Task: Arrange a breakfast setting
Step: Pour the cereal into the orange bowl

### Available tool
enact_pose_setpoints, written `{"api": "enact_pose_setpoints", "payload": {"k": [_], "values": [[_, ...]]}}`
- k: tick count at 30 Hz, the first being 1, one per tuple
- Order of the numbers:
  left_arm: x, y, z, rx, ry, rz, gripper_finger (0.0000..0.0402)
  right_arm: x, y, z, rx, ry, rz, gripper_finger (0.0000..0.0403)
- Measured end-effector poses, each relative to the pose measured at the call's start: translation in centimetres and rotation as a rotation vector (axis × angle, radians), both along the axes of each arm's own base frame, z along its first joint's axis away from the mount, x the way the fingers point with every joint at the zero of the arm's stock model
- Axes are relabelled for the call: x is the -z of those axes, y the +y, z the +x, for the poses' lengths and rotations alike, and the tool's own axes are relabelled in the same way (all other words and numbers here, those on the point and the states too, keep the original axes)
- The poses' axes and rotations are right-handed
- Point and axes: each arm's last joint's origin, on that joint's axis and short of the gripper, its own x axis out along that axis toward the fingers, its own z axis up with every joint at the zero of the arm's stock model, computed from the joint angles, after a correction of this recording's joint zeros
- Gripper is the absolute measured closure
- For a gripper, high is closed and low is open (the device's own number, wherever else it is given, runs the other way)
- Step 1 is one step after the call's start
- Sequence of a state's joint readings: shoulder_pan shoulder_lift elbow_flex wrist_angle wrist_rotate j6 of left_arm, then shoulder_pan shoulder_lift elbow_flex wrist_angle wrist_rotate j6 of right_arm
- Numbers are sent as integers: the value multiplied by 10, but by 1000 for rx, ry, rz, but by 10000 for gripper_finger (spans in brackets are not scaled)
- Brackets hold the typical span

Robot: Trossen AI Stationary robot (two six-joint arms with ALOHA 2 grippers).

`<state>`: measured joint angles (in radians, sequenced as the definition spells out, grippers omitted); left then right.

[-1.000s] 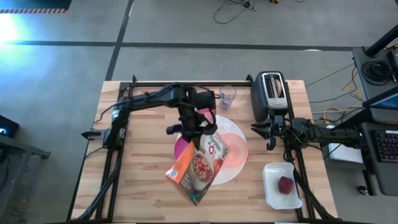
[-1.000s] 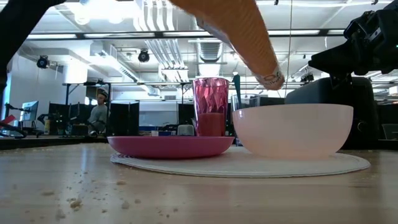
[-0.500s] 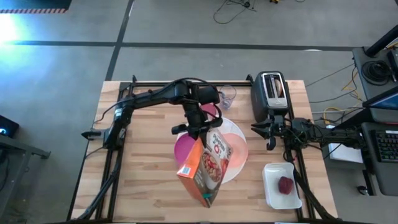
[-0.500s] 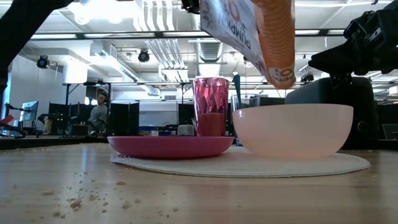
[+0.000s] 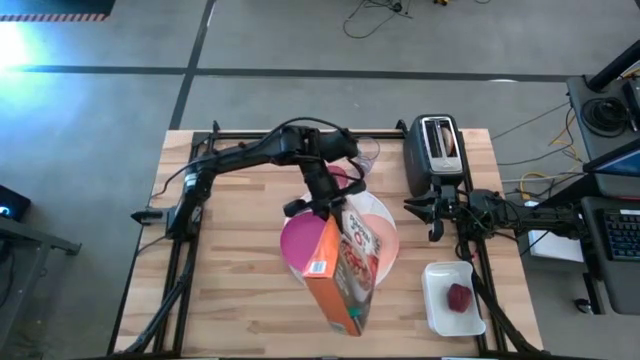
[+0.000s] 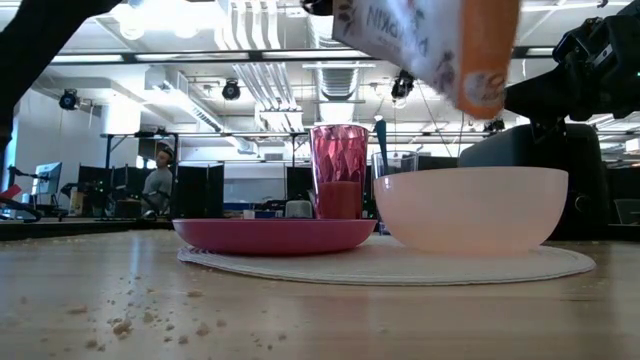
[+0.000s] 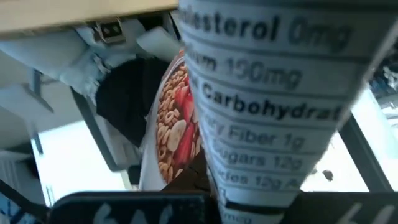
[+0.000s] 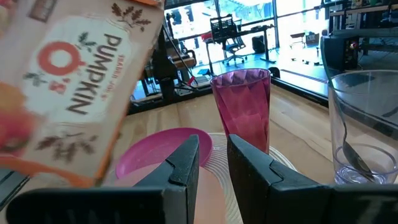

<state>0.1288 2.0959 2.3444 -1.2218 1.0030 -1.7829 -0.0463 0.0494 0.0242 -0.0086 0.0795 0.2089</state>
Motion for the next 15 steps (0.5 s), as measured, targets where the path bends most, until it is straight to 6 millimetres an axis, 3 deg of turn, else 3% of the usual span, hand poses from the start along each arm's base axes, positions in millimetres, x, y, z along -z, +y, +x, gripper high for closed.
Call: {"api": "enact_pose_setpoints", "payload": {"k": [7, 15], "values": [[14, 3, 11, 61, 37, -146, 402, 0, 0, 0, 0, 0, 0, 330], [15, 11, 11, 31, 37, -121, 402, 0, 0, 0, 0, 0, 0, 330]]}}
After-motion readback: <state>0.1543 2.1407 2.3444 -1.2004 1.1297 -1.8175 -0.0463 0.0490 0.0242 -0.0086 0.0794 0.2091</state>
